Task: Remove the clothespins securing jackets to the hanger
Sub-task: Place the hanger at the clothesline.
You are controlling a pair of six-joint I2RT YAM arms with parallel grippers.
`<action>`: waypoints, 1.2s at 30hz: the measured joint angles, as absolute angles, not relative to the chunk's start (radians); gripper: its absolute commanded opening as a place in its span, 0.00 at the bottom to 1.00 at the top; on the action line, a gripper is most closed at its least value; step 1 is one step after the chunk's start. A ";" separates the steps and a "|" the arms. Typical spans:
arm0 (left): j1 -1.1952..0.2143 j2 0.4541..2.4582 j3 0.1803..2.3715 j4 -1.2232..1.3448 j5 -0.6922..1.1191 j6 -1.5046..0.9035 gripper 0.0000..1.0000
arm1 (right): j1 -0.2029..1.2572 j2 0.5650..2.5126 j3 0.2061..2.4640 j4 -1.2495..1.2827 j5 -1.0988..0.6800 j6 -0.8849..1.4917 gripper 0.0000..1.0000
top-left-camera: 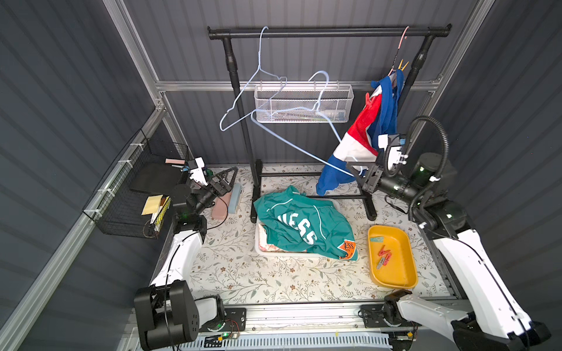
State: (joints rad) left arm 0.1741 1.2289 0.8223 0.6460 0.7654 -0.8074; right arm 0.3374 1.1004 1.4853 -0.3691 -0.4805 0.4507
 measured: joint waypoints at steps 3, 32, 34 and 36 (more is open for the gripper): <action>0.174 1.211 0.817 0.599 0.762 -0.759 0.99 | 0.337 1.122 1.620 -0.475 -0.368 0.386 0.00; 0.174 1.168 0.709 0.530 0.763 -0.666 0.99 | 0.420 1.679 2.424 -0.777 0.007 0.104 0.00; 0.174 1.165 0.709 0.527 0.763 -0.661 0.99 | 0.423 1.678 2.416 -0.786 0.009 0.104 0.00; 0.174 1.163 0.708 0.526 0.763 -0.661 0.99 | 0.429 1.674 2.401 -0.787 0.009 0.104 0.00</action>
